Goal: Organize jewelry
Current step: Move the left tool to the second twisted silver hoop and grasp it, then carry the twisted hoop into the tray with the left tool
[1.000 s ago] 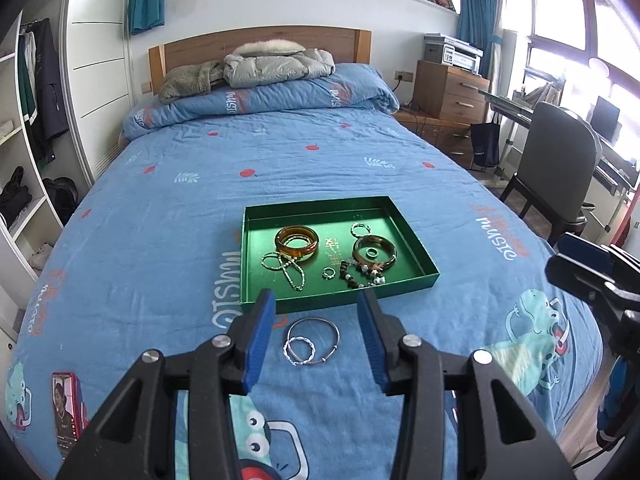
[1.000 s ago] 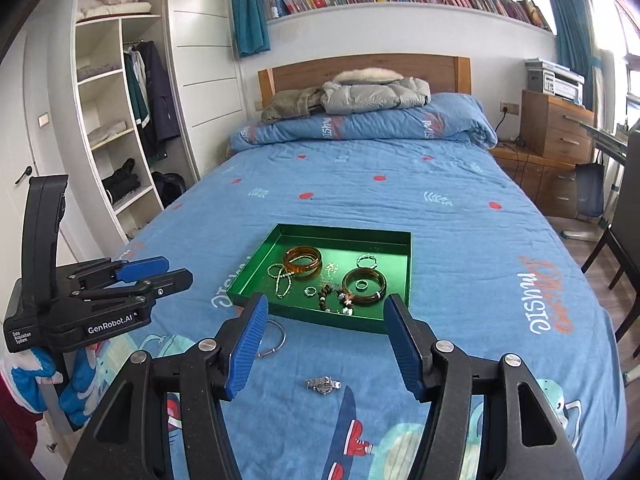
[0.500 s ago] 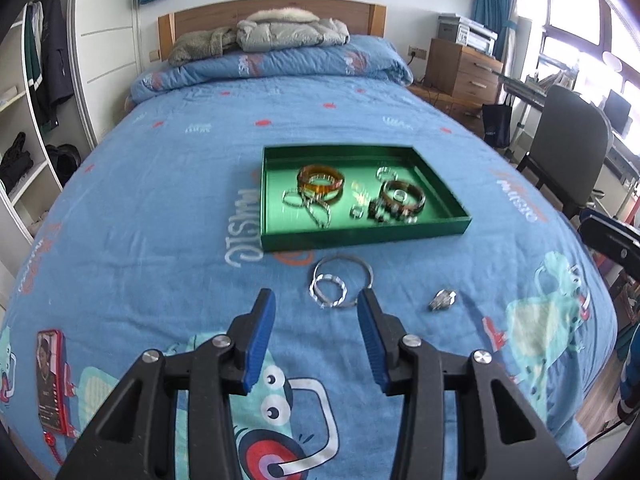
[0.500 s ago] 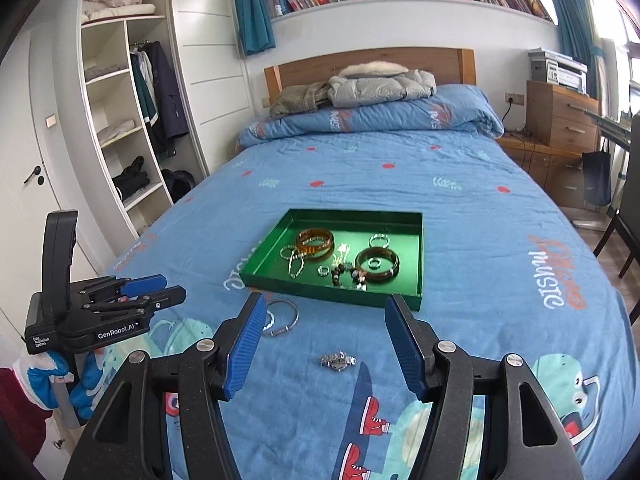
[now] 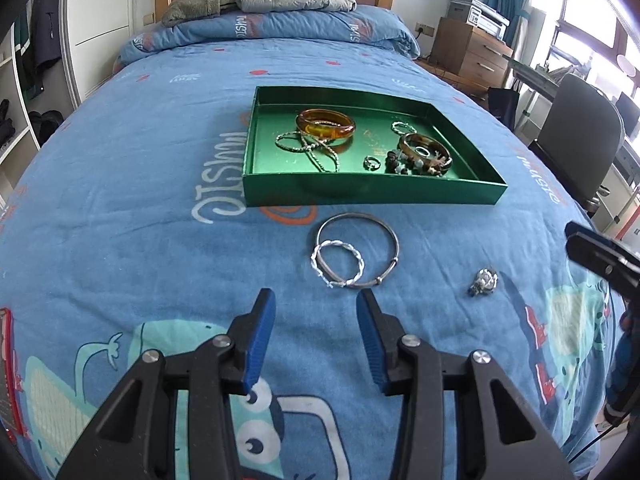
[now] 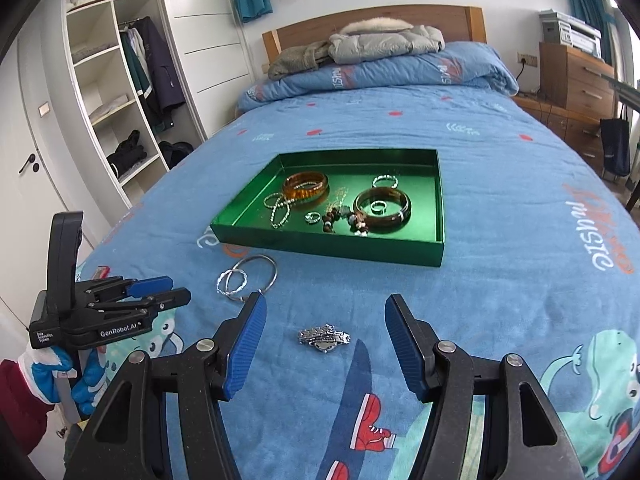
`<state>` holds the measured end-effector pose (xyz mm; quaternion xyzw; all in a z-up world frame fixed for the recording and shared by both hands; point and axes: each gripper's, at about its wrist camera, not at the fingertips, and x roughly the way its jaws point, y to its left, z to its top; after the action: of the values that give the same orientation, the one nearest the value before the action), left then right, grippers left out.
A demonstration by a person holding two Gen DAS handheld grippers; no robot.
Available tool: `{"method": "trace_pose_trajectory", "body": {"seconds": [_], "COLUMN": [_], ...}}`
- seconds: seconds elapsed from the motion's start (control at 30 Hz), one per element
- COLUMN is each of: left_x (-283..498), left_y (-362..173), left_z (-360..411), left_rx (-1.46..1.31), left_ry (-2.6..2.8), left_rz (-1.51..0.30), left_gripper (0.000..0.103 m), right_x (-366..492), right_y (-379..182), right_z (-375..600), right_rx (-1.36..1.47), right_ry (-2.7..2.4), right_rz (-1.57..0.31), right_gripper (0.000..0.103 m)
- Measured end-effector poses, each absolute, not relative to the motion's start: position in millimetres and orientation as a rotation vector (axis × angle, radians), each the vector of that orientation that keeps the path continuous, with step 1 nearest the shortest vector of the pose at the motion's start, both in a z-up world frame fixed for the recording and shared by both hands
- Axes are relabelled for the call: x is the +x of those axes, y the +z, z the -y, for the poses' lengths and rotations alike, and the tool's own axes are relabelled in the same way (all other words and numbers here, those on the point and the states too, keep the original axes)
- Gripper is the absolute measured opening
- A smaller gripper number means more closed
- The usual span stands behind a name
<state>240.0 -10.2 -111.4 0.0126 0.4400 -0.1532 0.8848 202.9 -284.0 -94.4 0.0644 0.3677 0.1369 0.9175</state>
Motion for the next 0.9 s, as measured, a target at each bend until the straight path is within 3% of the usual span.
{"method": "trace_pose_trajectory", "body": {"seconds": [0.9], "left_x": [281.7], "left_y": [-147.9], "left_z": [48.5], "left_rx": [0.095], "left_ry": [-0.295], "left_rz": [-0.962], "left_gripper": [0.038], "right_x": [221.1], "right_y": [-135.6], "right_z": [307.3], "right_rx": [0.198], "right_ry": [0.292], "right_rz": [-0.808], "right_gripper": [0.061]}}
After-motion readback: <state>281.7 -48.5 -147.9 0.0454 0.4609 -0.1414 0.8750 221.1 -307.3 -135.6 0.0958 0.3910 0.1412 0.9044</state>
